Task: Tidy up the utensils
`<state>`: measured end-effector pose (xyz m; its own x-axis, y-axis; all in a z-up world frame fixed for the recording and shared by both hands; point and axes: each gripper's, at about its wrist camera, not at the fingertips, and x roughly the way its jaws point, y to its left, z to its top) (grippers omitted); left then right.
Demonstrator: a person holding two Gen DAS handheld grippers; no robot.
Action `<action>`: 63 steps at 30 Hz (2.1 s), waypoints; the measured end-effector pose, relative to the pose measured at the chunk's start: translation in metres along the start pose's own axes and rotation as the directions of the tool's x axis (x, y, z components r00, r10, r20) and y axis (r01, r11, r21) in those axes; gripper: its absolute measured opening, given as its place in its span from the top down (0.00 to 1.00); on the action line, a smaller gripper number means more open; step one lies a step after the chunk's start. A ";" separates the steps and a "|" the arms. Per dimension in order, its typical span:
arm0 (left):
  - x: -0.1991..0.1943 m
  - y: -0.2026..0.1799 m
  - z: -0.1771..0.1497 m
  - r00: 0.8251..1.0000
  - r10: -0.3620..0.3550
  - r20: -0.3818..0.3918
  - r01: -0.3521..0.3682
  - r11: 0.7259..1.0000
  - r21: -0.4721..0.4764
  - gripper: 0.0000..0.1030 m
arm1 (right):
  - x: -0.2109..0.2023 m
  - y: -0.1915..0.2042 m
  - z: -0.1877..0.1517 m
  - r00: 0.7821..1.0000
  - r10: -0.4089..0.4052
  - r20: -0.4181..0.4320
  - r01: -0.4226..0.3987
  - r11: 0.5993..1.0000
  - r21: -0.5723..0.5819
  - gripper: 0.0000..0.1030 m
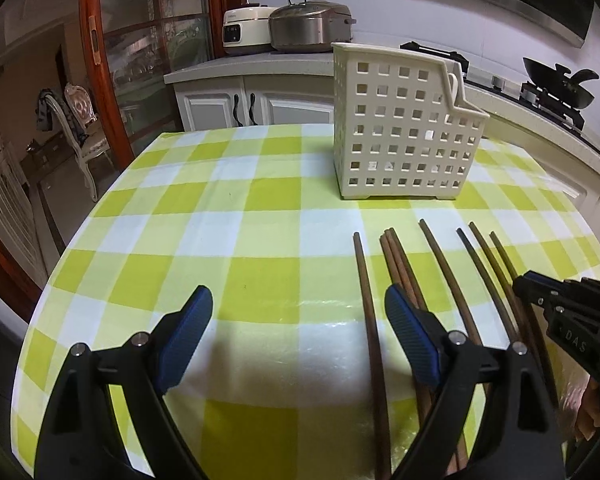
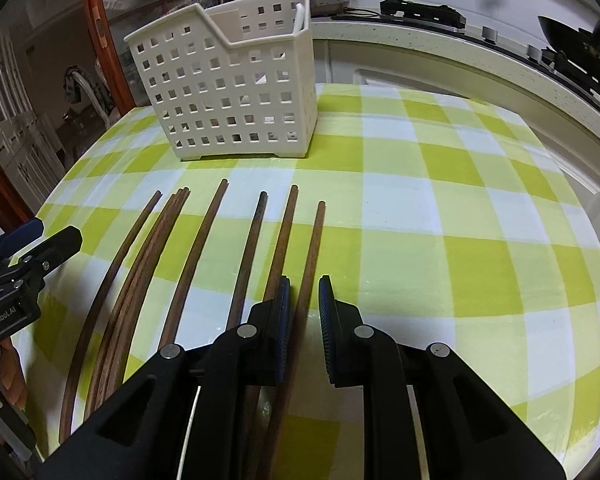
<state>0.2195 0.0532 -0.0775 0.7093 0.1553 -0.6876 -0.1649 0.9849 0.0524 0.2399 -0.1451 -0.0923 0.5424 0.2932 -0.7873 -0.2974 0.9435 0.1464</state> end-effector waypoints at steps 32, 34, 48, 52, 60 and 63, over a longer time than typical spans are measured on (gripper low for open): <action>0.044 -0.040 0.002 0.984 -0.100 -0.145 0.117 0.987 0.113 0.91 | 0.005 -0.004 0.003 1.000 -0.005 -0.002 0.005 1.000 0.003 0.90; 0.043 -0.039 0.002 0.984 -0.105 -0.145 0.121 0.987 0.107 0.93 | 0.006 -0.004 0.003 1.000 -0.004 -0.002 0.004 1.000 0.005 0.90; 0.014 -0.019 0.010 0.985 -0.162 -0.061 0.163 0.986 0.019 0.94 | -0.012 -0.008 0.002 0.997 0.042 0.062 -0.045 0.998 0.047 0.92; -0.006 -0.018 0.016 0.985 -0.171 -0.012 0.171 0.985 0.016 0.94 | -0.029 -0.010 0.005 0.992 0.054 0.113 -0.061 0.996 0.058 0.92; -0.054 -0.021 0.026 0.979 -0.163 0.123 0.158 0.986 0.046 0.94 | -0.076 -0.007 0.012 0.965 0.085 0.246 -0.099 0.994 0.045 0.93; -0.063 -0.024 0.025 0.979 -0.148 0.143 0.140 0.988 0.068 0.94 | -0.085 -0.004 0.013 0.965 0.079 0.251 -0.087 0.996 0.019 0.93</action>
<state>0.1961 0.0215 -0.0171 0.8163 0.0169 -0.5774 -0.0171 0.9998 0.0051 0.2054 -0.1716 -0.0178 0.6973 0.3963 -0.5973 -0.3284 0.9173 0.2253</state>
